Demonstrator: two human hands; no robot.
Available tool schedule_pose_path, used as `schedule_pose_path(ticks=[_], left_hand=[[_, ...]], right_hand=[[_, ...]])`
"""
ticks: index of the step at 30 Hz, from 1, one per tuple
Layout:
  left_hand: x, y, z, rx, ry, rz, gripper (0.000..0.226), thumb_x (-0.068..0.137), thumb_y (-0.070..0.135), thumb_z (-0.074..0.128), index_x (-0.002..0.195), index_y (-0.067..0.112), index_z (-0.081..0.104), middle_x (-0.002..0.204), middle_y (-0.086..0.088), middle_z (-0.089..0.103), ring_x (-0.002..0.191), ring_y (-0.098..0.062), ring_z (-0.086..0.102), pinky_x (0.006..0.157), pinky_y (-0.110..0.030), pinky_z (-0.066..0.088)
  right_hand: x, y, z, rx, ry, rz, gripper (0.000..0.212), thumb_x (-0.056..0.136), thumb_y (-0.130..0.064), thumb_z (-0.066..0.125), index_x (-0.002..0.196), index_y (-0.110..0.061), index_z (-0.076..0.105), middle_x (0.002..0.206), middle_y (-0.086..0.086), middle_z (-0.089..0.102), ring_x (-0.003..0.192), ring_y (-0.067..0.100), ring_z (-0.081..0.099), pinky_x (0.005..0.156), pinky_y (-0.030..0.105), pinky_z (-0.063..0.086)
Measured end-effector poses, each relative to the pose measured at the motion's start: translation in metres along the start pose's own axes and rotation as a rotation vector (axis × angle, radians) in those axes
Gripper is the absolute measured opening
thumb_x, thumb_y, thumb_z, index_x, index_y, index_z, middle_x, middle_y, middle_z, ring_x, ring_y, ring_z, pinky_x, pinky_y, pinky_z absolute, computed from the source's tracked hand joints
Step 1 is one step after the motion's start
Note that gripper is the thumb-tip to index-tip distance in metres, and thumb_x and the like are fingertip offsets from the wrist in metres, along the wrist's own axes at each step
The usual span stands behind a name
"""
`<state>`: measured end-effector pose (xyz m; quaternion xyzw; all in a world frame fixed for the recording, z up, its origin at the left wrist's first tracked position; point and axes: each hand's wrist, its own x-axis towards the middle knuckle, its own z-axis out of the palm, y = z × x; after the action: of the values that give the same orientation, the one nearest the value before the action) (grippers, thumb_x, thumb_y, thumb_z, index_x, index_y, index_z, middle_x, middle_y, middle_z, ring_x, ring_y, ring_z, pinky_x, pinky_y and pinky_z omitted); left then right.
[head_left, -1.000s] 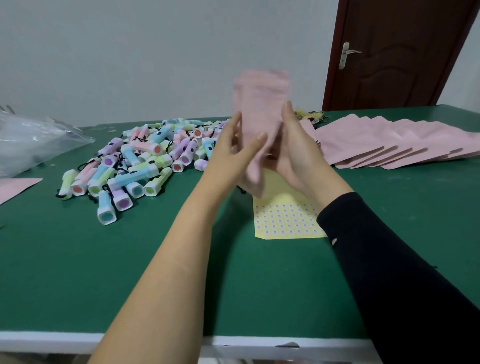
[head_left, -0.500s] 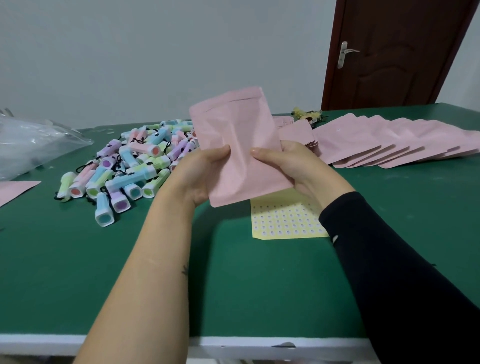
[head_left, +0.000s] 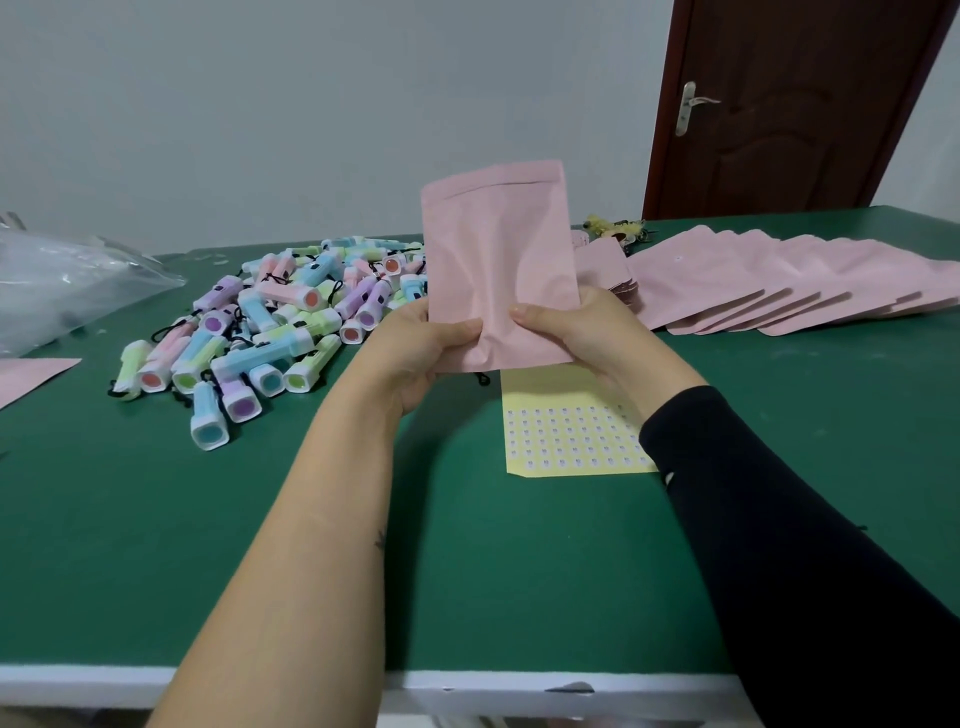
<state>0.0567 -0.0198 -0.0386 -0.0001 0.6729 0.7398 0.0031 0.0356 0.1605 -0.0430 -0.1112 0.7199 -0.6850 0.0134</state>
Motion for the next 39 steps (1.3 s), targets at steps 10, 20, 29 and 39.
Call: schedule_pose_path(ticks=[10,20,29,39], left_hand=[[0.004,-0.006,0.003,0.171,0.079,0.004,0.028,0.089,-0.003,0.064,0.115,0.006,0.067,0.106,-0.008,0.074,0.091,-0.025,0.071,0.075,-0.031,0.058],[0.003,-0.002,-0.002,0.035,0.109,0.028,0.033,0.080,0.028,0.080,0.108,0.014,0.069,0.098,-0.003,0.077,0.089,-0.023,0.074,0.082,-0.039,0.059],[0.001,0.002,-0.005,-0.092,0.125,-0.063,0.016,0.080,0.034,0.080,0.083,0.019,0.077,0.086,0.000,0.077,0.074,-0.016,0.075,0.059,-0.028,0.059],[0.008,-0.001,-0.007,-0.102,0.085,-0.067,0.033,0.085,0.022,0.065,0.053,0.022,0.073,0.069,0.004,0.072,0.060,-0.015,0.068,0.065,-0.026,0.057]], right_hand=[[-0.001,0.003,-0.002,-0.058,-0.007,0.030,0.013,0.079,-0.026,0.080,0.085,-0.023,0.069,0.072,-0.017,0.073,0.063,-0.002,0.069,0.053,0.012,0.051],[0.002,0.005,-0.002,-0.015,-0.123,0.093,0.014,0.082,-0.024,0.077,0.094,-0.020,0.070,0.092,-0.002,0.077,0.085,0.017,0.074,0.076,0.031,0.060],[0.005,0.004,-0.002,-0.058,-0.233,0.089,0.028,0.079,-0.018,0.079,0.106,-0.016,0.070,0.102,0.001,0.075,0.095,0.019,0.072,0.085,0.034,0.056],[0.002,0.000,0.004,-0.114,-0.238,0.111,0.029,0.078,-0.023,0.080,0.105,-0.017,0.071,0.094,-0.002,0.076,0.086,0.016,0.073,0.068,0.026,0.057]])
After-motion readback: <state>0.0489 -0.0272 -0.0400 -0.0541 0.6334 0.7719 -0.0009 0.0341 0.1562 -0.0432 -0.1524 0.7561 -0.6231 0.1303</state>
